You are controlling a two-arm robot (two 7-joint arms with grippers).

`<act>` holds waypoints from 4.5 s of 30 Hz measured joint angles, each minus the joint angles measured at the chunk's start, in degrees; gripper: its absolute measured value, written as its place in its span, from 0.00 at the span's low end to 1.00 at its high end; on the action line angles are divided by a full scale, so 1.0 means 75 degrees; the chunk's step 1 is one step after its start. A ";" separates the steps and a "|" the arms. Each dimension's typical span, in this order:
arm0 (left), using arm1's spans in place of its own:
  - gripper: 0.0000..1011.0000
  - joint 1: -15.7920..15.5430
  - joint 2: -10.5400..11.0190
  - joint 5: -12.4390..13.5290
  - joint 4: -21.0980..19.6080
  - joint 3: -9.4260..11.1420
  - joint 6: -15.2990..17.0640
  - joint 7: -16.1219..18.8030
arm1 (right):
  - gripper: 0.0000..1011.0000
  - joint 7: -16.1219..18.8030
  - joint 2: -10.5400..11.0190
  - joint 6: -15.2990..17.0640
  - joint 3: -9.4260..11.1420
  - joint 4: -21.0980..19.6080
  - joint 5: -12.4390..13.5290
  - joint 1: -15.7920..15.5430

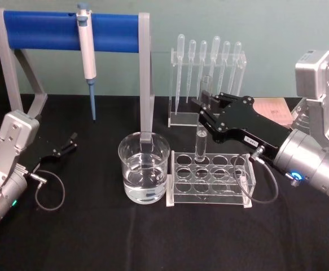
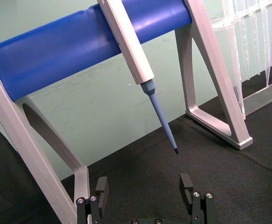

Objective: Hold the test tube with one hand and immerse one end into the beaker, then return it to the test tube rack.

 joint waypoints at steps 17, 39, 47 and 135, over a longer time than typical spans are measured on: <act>0.99 0.0000 0.0000 0.0000 0.0000 0.0000 0.0000 0.0000 | 0.22 0.0005 -0.0001 -0.0006 -0.0006 0.0007 0.0006 0.0005; 0.99 0.0000 0.0000 0.0000 0.0000 0.0000 0.0000 0.0000 | 0.22 0.0012 0.0006 0.0021 -0.0020 0.0017 -0.0003 0.0022; 0.99 0.0000 0.0000 0.0000 0.0000 0.0000 0.0000 0.0000 | 0.22 0.0016 0.0006 0.0023 -0.0020 0.0016 -0.0005 0.0022; 0.99 0.0000 0.0000 0.0000 0.0000 0.0000 0.0000 0.0000 | 0.22 0.0339 -0.0499 0.0003 -0.0289 0.0142 0.0282 0.0672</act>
